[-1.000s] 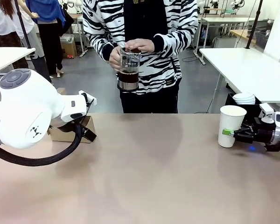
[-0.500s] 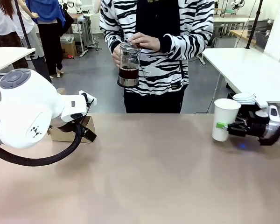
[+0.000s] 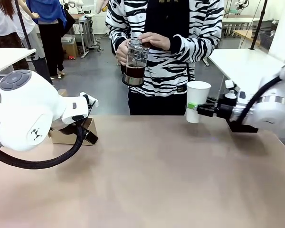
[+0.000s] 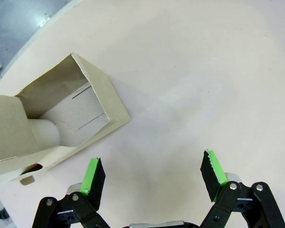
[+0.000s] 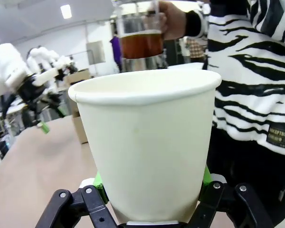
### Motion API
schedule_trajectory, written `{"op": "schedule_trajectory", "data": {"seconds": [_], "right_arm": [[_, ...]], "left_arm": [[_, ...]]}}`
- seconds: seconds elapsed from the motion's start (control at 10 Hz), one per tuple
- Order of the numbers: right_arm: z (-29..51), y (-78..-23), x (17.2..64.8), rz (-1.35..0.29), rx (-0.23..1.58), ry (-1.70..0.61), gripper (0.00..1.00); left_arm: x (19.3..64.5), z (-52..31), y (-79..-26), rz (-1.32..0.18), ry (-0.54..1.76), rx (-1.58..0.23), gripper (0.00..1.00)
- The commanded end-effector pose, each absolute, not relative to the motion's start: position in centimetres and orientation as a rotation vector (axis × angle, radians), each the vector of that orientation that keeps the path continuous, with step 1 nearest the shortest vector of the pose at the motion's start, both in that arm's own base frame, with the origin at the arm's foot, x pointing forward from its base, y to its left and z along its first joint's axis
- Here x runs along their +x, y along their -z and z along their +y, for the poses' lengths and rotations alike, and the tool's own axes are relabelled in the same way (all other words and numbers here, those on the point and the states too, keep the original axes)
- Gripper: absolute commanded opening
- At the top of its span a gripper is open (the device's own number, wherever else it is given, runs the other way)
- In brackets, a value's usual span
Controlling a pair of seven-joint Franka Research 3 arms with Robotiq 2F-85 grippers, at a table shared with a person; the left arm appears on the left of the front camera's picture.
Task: Pour a drink into a cup and package it in a carrier.
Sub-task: Pick up the 600 ml Paper Cup and place it in the middle top area of the table.
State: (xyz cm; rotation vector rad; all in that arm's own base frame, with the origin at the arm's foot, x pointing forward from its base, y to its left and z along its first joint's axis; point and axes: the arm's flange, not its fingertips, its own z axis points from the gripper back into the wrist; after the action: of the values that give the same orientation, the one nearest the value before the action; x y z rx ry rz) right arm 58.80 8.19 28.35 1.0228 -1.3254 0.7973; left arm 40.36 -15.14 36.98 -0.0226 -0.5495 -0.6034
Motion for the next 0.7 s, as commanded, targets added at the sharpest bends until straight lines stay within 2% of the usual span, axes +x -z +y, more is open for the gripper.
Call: {"op": "schedule_trajectory", "data": {"seconds": [0.0, 0.2, 0.6], "right_arm": [[10.0, -27.0, 61.7, -1.359, 0.967, -0.797, 0.80], [11.6, -25.3, 63.9, -1.370, 0.985, -0.795, 0.80], [11.7, -23.4, 64.9, -1.362, 0.973, -0.837, 0.80]], "left_arm": [[40.3, -15.2, -37.0, -0.550, 0.604, -0.025, 1.00], [40.3, -15.2, -37.0, -0.550, 0.604, -0.025, 1.00], [40.3, -15.2, -37.0, -0.550, 0.604, -0.025, 1.00]]}}
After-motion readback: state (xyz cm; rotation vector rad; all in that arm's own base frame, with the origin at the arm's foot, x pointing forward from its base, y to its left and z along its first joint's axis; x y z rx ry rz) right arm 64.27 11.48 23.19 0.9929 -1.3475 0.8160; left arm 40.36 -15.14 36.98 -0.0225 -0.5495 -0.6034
